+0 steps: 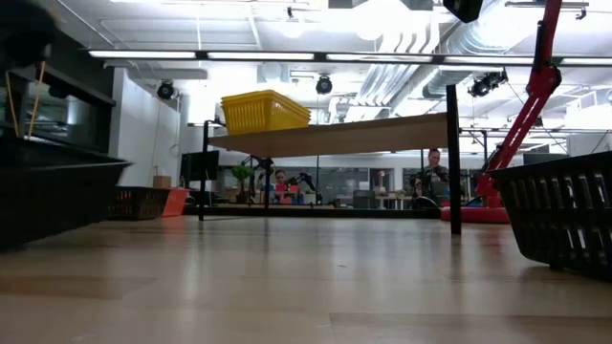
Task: Stack baskets on shelf by color
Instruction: Put the bottom left black bin on the shelf
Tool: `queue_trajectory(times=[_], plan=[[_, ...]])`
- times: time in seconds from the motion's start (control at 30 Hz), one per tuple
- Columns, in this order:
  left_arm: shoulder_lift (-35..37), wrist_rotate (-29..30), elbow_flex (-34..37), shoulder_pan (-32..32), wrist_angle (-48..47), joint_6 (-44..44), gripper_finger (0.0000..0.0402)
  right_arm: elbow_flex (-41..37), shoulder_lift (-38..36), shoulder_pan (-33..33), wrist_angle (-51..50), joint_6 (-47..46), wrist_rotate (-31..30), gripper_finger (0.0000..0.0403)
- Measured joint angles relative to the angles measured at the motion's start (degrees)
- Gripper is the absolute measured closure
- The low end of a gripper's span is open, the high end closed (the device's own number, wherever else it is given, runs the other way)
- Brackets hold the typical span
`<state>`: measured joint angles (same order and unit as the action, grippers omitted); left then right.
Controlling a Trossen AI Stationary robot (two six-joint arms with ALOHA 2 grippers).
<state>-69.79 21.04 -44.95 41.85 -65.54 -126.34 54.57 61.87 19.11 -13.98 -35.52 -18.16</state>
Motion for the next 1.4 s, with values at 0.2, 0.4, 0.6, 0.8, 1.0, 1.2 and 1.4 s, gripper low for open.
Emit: queue_trajectory(times=[0.2,0.4,0.6,0.8,1.0,1.2,1.4], plan=[[7.52,11.48,-4.02,-5.69,-1.45,5.85,0.0401,0.0,0.0,0.0,-0.02,-0.01,-0.32,0.0204],[7.37,22.48,-9.43,-13.98,11.16,19.94,0.0401,0.0,0.0,0.0,-0.01,-4.58,-2.87,0.0204],[2.3,36.19,-9.76,-21.45,38.34,24.95,0.0401,0.0,0.0,0.0,3.7,-6.36,-5.37,0.0204],[-6.11,38.83,-9.67,-27.2,54.47,21.38,0.0401,0.02,0.0,0.0,12.16,-1.63,-5.4,0.0204],[-12.49,37.57,-9.62,-31.04,57.11,9.5,0.0401,0.02,0.0,0.0,14.03,0.0,-5.81,0.0204],[-15.45,35.55,-9.7,-36.05,59.61,7.43,0.0401,0.02,0.0,0.0,14.23,1.52,-6.35,0.0204],[-15.73,34.36,-9.66,-40.09,62.24,11.2,0.0401,0.02,-0.02,0.0,13.84,2.54,-6.57,0.0204]])
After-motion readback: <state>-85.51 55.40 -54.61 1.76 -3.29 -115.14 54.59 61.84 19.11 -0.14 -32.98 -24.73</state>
